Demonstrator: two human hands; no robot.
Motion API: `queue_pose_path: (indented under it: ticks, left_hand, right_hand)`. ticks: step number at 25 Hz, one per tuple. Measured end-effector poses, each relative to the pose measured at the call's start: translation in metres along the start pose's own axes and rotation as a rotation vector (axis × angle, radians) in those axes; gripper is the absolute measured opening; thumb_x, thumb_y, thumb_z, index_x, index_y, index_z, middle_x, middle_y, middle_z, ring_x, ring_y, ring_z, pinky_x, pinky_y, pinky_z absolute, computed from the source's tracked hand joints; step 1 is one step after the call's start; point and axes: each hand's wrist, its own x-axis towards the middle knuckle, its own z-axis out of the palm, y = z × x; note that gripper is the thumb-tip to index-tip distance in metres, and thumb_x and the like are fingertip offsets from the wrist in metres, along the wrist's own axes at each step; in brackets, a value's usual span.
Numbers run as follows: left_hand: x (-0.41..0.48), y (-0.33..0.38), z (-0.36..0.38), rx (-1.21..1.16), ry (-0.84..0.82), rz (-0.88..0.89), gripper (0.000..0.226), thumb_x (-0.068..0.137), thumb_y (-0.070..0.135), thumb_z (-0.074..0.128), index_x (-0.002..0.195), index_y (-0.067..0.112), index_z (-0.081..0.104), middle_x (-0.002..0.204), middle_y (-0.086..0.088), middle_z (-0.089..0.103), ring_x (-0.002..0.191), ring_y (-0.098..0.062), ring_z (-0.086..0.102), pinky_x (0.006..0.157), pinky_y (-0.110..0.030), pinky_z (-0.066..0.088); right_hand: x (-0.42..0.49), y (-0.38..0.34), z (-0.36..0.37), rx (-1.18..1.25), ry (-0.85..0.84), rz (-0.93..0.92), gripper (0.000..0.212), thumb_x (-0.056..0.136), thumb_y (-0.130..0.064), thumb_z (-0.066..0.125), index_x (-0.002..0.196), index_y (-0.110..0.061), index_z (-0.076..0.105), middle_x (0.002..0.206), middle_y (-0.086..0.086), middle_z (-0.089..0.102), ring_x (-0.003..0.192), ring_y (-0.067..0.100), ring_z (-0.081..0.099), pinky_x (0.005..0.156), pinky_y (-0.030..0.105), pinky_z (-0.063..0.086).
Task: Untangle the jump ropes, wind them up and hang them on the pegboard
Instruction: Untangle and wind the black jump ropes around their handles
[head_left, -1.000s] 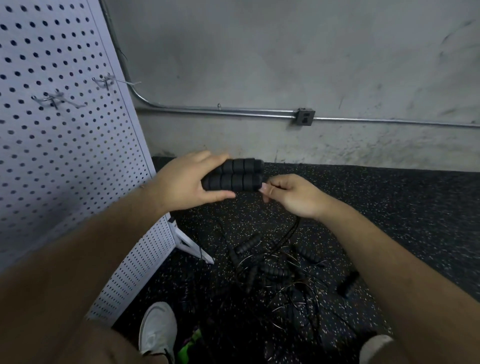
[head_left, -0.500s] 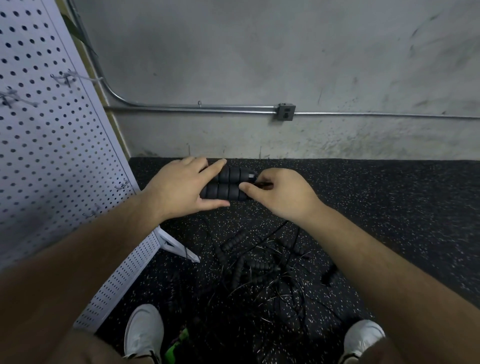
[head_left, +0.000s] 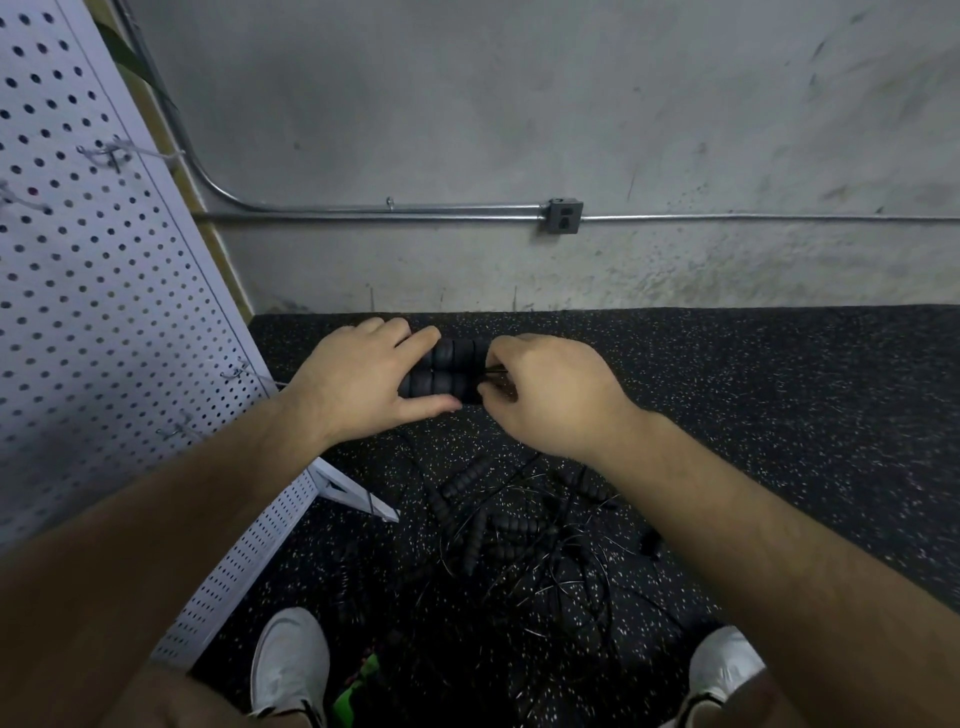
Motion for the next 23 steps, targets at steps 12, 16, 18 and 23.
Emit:
queue_pose_path:
  ticks: [12, 16, 18, 23]
  left_hand:
    - [-0.008, 0.025, -0.026, -0.349, -0.049, 0.052, 0.078, 0.075, 0.090, 0.042, 0.128, 0.034, 0.052, 0.097, 0.016, 0.058, 0.094, -0.011, 0.056, 0.078, -0.033, 0.050]
    - [-0.001, 0.037, -0.042, -0.451, 0.051, -0.086, 0.074, 0.074, 0.089, 0.046, 0.125, 0.036, 0.054, 0.098, 0.021, 0.055, 0.092, -0.007, 0.053, 0.076, -0.029, 0.042]
    - [0.005, 0.038, -0.043, -0.435, 0.113, -0.154, 0.071, 0.076, 0.088, 0.047, 0.124, 0.036, 0.053, 0.099, 0.021, 0.054, 0.092, -0.007, 0.051, 0.075, -0.029, 0.041]
    - [0.018, 0.006, -0.033, -0.153, 0.125, -0.240, 0.073, 0.079, 0.083, 0.050, 0.124, 0.026, 0.058, 0.095, 0.005, 0.060, 0.091, -0.019, 0.058, 0.066, -0.031, 0.044]
  right_hand:
    - [0.016, 0.062, -0.003, 0.608, -0.024, 0.031, 0.015, 0.099, -0.022, 0.062, 0.105, -0.026, 0.075, 0.103, -0.012, 0.072, 0.100, 0.001, 0.064, 0.092, 0.019, 0.049]
    - [0.006, 0.033, 0.021, 0.965, -0.131, 0.215, 0.030, 0.100, 0.001, 0.051, 0.080, -0.016, 0.065, 0.077, -0.001, 0.066, 0.069, -0.005, 0.063, 0.070, 0.022, 0.051]
    - [-0.001, 0.011, 0.037, 0.877, -0.193, 0.291, 0.035, 0.107, -0.016, 0.042, 0.076, -0.017, 0.059, 0.063, -0.004, 0.054, 0.048, 0.000, 0.048, 0.054, 0.025, 0.041]
    - [-0.013, -0.010, 0.042, 0.744, -0.214, 0.240, 0.031, 0.108, -0.038, 0.035, 0.094, -0.020, 0.056, 0.071, -0.004, 0.054, 0.048, 0.001, 0.043, 0.051, 0.026, 0.037]
